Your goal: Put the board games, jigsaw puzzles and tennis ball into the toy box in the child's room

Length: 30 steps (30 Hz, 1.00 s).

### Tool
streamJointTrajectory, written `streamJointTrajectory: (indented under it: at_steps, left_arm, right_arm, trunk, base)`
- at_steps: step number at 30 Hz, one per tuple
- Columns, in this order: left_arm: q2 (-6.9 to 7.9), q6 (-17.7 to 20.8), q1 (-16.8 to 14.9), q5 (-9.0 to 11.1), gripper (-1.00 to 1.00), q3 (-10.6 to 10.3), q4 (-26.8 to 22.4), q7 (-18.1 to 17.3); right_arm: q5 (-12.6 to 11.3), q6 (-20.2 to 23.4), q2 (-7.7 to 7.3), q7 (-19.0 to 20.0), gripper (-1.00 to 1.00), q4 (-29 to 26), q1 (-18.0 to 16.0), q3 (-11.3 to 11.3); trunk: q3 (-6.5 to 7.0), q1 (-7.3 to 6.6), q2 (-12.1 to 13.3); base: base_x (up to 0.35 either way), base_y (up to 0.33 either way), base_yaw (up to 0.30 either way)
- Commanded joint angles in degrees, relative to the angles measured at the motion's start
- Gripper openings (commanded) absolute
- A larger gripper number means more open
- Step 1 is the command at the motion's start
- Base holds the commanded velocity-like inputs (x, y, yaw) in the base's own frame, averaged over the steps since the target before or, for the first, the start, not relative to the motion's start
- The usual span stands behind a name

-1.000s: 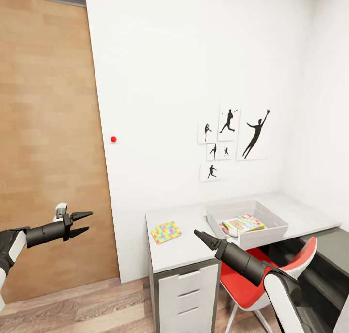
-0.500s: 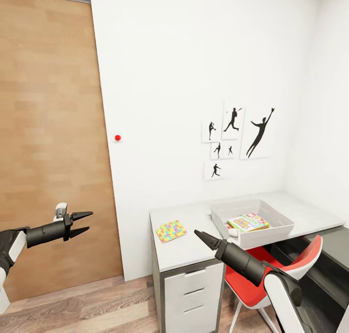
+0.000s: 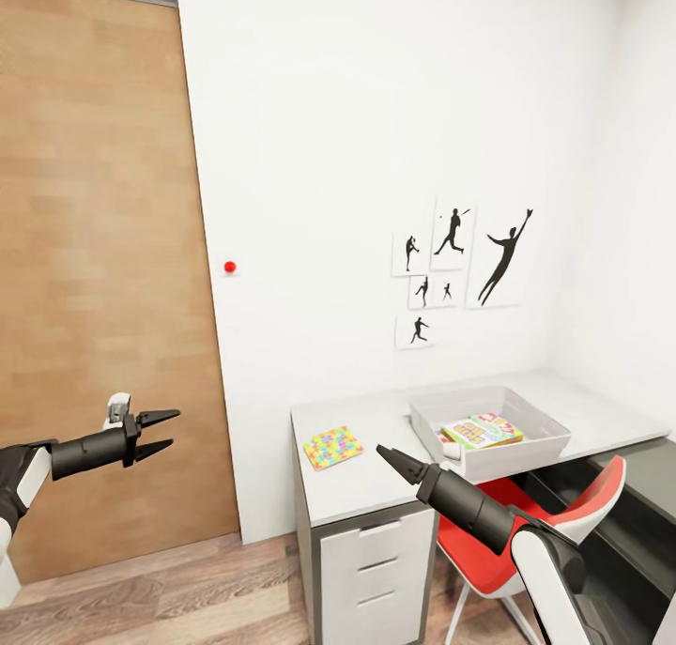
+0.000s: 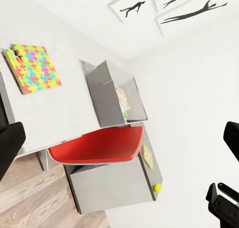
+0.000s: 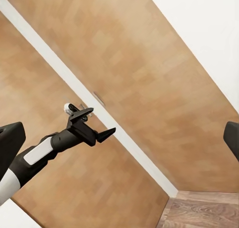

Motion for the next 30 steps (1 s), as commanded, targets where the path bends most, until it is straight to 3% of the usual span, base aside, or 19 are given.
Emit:
streamJointTrajectory:
  at_steps: [1, 14, 19, 20, 27, 30]
  left_arm:
    - [0.0, 0.3, 0.0, 0.0, 1.0, 0.1, 0.0, -0.1]
    - [0.0, 0.3, 0.0, 0.0, 1.0, 0.1, 0.0, -0.1]
    - [-0.08, 0.3, 0.0, 0.0, 1.0, 0.1, 0.0, -0.1]
    - [-0.12, 0.2, 0.0, 0.0, 1.0, 0.1, 0.0, -0.1]
    - [-0.17, 0.2, 0.0, 0.0, 1.0, 0.1, 0.0, 0.0]
    - [-0.21, 0.2, 0.0, -0.1, 1.0, 0.1, 0.0, 0.1]
  right_arm:
    - [-0.3, 0.4, 0.0, 0.0, 1.0, 0.0, 0.0, -0.1]
    - [0.1, 0.4, 0.11, -0.7, 1.0, -0.1, 0.0, 0.4]
    - [1.6, 0.5, 0.16, -6.2, 1.0, -0.1, 0.0, 1.3]
    - [1.9, 0.7, 0.19, -9.2, 1.0, -0.2, 0.0, 1.7]
    - [1.8, 0.9, 0.22, -19.7, 1.0, -0.3, -0.1, 3.7]
    - [1.6, 0.9, 0.2, -21.0, 1.0, -0.3, -0.1, 4.0]
  trunk:
    - [-0.03, 0.02, 0.0]
    - [-0.03, 0.02, 0.0]
    - [-0.03, 0.02, 0.0]
    - [-0.03, 0.02, 0.0]
    - [-0.03, 0.02, 0.0]
    - [-0.03, 0.02, 0.0]
  base:
    - [-0.071, 0.109, 0.0]
    - [-0.035, 0.062, 0.0]
    - [-0.002, 0.005, 0.0]
    - [-0.001, 0.002, 0.0]
    - [0.001, 0.003, 0.0]
    - [0.041, 0.046, 0.0]
